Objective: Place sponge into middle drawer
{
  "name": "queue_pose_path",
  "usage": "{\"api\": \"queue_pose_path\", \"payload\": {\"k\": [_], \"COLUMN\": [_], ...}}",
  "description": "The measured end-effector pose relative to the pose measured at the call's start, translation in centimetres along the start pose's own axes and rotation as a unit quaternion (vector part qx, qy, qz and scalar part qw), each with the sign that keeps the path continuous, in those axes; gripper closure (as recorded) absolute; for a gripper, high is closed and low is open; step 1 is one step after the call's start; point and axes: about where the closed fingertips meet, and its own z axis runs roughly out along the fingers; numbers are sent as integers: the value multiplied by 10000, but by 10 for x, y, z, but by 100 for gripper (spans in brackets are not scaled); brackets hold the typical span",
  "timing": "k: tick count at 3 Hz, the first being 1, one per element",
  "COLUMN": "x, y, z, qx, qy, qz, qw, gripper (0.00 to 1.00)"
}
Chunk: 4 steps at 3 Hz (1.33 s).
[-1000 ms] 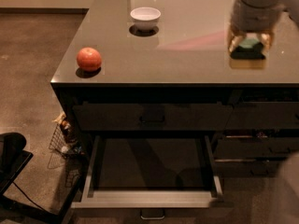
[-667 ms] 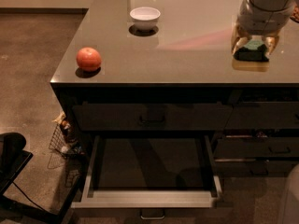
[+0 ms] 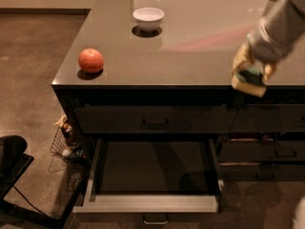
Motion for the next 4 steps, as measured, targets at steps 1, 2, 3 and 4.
{"api": "queue_pose_path", "payload": {"k": [1,2,3,4], "x": [57,148,147,151], "y": [-42,-94,-94,-98], "z": [54,70,70,107], "qx": [-795,-1225,-1226,-1108], "qy": [517,754,752,829], "qz": [753,1382,1384,1458], "qw": [9926,9799,9799,9796], "gripper": [100,100,100,100]}}
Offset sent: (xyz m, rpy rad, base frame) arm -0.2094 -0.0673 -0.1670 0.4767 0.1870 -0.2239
